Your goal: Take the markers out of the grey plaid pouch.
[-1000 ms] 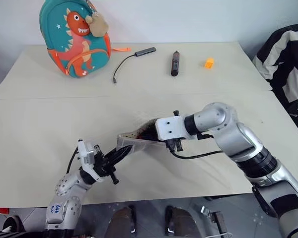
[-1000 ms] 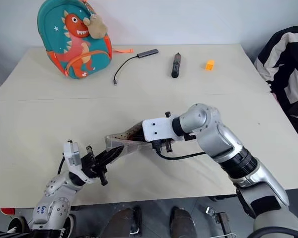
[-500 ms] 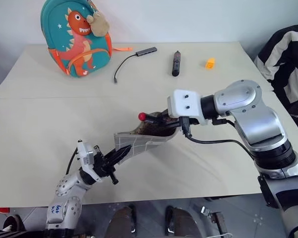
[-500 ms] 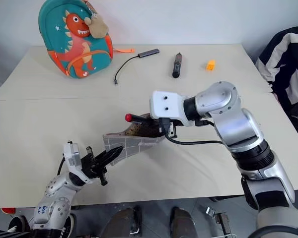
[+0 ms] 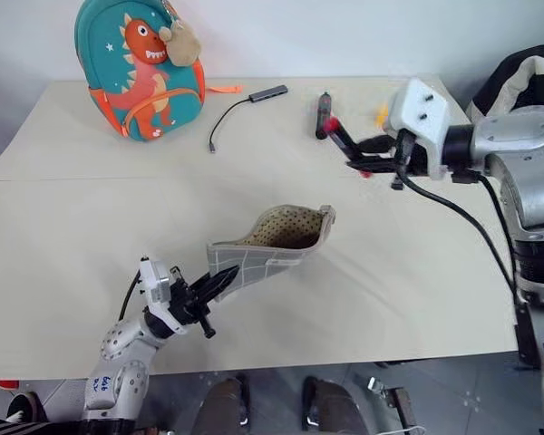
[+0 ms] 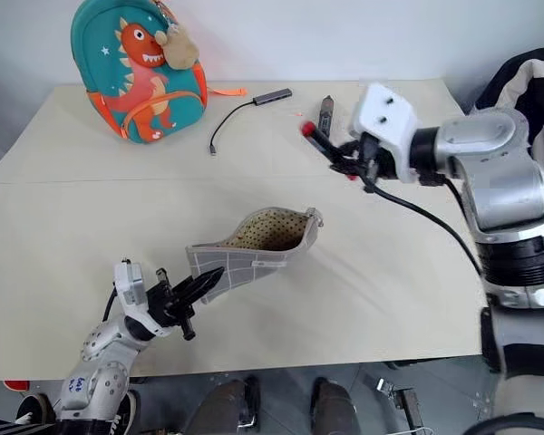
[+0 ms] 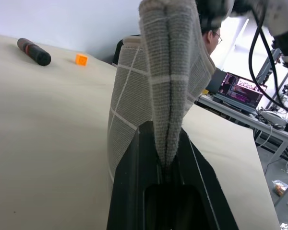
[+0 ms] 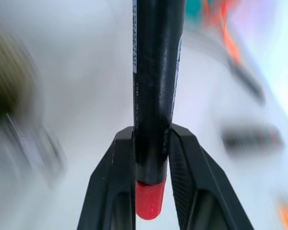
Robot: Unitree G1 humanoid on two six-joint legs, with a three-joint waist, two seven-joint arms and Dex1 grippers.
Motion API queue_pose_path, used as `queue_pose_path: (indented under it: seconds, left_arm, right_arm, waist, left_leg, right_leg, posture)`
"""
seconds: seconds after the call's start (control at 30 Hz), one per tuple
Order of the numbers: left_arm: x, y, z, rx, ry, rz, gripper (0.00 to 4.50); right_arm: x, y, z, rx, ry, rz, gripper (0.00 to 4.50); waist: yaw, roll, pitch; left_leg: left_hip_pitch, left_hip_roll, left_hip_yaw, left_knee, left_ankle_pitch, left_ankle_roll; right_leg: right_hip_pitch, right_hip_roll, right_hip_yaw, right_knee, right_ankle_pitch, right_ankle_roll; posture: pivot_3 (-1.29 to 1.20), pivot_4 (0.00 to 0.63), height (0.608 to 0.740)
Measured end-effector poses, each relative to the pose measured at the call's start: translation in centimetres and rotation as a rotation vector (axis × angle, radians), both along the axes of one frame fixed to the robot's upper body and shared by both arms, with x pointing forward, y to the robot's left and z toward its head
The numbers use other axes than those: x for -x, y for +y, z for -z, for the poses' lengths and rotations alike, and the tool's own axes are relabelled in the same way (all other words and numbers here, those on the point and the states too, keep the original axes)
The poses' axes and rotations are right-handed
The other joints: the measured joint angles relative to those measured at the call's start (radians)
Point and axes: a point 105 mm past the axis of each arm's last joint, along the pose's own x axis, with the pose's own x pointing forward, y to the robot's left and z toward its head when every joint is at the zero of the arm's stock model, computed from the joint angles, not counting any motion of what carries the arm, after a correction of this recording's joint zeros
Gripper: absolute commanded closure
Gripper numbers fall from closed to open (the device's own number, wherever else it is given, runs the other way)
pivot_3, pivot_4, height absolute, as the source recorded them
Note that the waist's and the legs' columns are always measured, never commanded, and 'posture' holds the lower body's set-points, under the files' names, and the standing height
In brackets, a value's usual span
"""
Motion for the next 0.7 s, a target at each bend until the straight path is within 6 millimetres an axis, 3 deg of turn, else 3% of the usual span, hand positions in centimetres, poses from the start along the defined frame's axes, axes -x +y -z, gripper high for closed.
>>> queue_pose_path:
  seconds: [0.07, 0.13, 0.2, 0.3, 0.37, 0.63, 0.67, 0.7]
  left_arm:
    - [0.1, 0.3, 0.1, -0.001, 0.001, -0.012, 4.5]
    - [0.0, 0.3, 0.0, -0.002, -0.004, -0.011, 4.5]
    - [-0.1, 0.2, -0.1, -0.002, -0.011, -0.008, 4.5]
    - [0.0, 0.2, 0.0, -0.002, -0.006, -0.011, 4.5]
    - [0.1, 0.4, 0.2, -0.003, -0.001, -0.016, 4.5]
    - [0.0, 0.3, 0.0, -0.004, -0.009, -0.013, 4.5]
    - [0.0, 0.3, 0.0, -0.004, -0.008, -0.013, 4.5]
    - [0.0, 0.3, 0.0, -0.004, -0.008, -0.013, 4.5]
  right_arm:
    - [0.8, -3.5, 4.0, 0.078, 0.141, 0.104, 3.92]
    - [1.5, -3.8, 6.7, 0.068, 0.233, 0.106, 3.92]
    - [1.9, -4.2, 7.9, 0.078, 0.259, 0.121, 3.92]
    - [2.1, -8.1, 9.5, 0.18, 0.254, 0.25, 3.92]
    - [2.3, -9.6, 10.0, 0.235, 0.254, 0.286, 3.92]
    - [1.3, -9.2, 11.8, 0.24, 0.246, 0.263, 3.92]
    - [1.1, -9.0, 11.7, 0.234, 0.241, 0.26, 3.18]
    - [0.9, -8.8, 11.7, 0.231, 0.23, 0.254, 2.91]
  waist:
    - [0.005, 0.0, 0.0]
    - [-0.006, 0.002, 0.0]
    - [-0.014, 0.003, 0.0]
    - [-0.012, 0.004, 0.0]
    - [-0.012, 0.004, 0.0]
    - [-0.018, 0.005, 0.0]
    - [-0.018, 0.005, 0.0]
    - [-0.018, 0.005, 0.0]
  left_leg:
    - [0.0, 0.001, 0.003, 0.001, -0.002, 0.0]
    - [0.001, 0.003, 0.01, 0.001, -0.002, 0.001]
    - [0.001, 0.004, 0.011, 0.004, -0.002, 0.001]
    - [0.001, 0.005, 0.011, 0.008, -0.004, 0.001]
    - [0.001, 0.007, 0.012, 0.008, -0.004, 0.001]
    - [0.001, 0.015, 0.02, 0.009, -0.003, -0.001]
    - [0.001, 0.015, 0.02, 0.009, -0.003, -0.001]
    - [0.001, 0.015, 0.02, 0.009, -0.003, -0.001]
  right_leg:
    - [0.001, 0.0, -0.001, -0.002, 0.0, 0.0]
    - [0.0, 0.0, -0.001, -0.003, 0.002, 0.004]
    - [0.001, 0.001, -0.001, -0.002, 0.003, 0.005]
    - [0.001, 0.002, 0.0, -0.002, 0.005, 0.006]
    - [0.001, 0.002, 0.0, -0.003, 0.007, 0.005]
    - [-0.002, 0.006, -0.002, -0.006, 0.012, 0.002]
    - [-0.002, 0.006, -0.002, -0.005, 0.012, 0.002]
    - [-0.002, 0.006, -0.002, -0.005, 0.012, 0.001]
  posture:
    - [0.0, 0.15, 0.74]
    - [0.0, 0.15, 0.74]
    - [0.0, 0.15, 0.74]
    - [0.0, 0.15, 0.74]
    - [0.0, 0.15, 0.74]
    - [0.0, 0.15, 0.74]
    - [0.0, 0.15, 0.74]
    - [0.0, 0.15, 0.74]
